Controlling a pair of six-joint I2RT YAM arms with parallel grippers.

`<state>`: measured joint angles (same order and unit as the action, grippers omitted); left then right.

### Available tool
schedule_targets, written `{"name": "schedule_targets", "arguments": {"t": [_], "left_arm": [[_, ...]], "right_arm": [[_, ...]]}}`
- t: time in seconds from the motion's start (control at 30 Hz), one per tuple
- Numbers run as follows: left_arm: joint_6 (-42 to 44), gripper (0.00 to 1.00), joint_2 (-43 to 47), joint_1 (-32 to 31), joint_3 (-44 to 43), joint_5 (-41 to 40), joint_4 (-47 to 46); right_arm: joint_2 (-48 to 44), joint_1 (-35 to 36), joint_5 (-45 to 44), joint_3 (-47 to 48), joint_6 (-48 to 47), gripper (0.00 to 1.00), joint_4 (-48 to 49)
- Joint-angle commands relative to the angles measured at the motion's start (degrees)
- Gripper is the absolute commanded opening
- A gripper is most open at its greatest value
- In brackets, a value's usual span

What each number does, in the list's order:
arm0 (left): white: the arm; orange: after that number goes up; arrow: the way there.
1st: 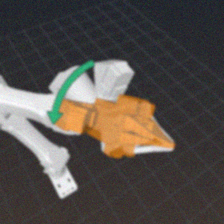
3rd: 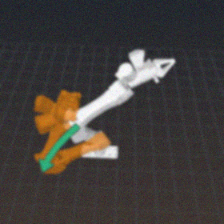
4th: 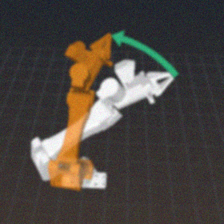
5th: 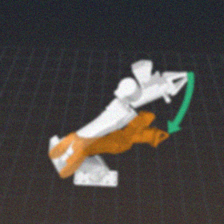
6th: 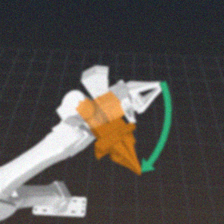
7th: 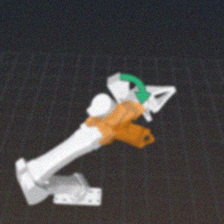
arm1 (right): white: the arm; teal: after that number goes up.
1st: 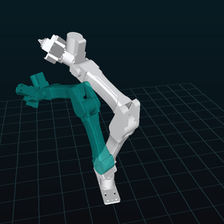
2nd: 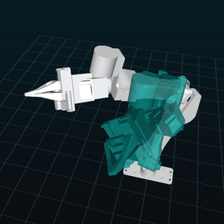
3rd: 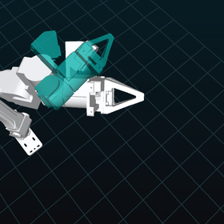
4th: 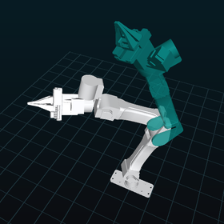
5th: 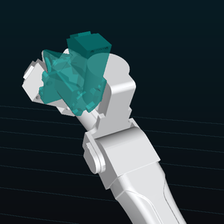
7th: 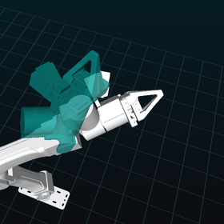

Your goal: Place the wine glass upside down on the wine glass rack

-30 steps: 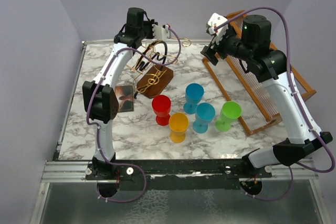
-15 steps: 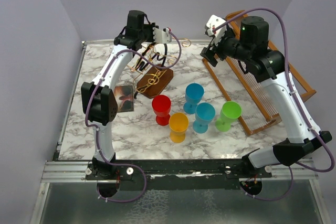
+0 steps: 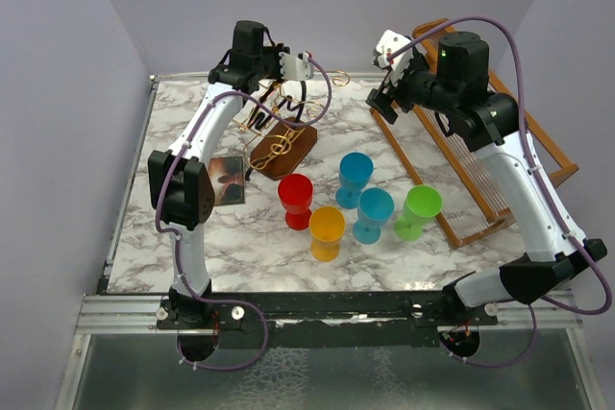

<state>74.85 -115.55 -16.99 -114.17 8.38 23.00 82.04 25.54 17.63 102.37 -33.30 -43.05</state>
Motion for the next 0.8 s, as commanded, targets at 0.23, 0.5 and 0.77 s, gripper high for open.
{"name": "schedule_targets", "arguments": {"t": [0.23, 0.5, 0.77], "left_arm": [[-2.95, 0.36, 5.09, -0.23, 1.03, 2.19, 1.82], [-4.26, 0.47, 6.74, -0.01, 0.27, 4.18, 5.14], [-4.57, 0.52, 8.83, 0.75, 0.34, 5.04, 7.61]], "right_arm": [[-1.60, -0.05, -0.09, -1.12, -0.11, 0.78, 1.83], [-1.47, -0.05, 0.93, -1.25, 0.08, 0.78, 1.83], [-2.61, -0.05, 0.40, -3.81, -0.27, 0.78, 2.61]]}}
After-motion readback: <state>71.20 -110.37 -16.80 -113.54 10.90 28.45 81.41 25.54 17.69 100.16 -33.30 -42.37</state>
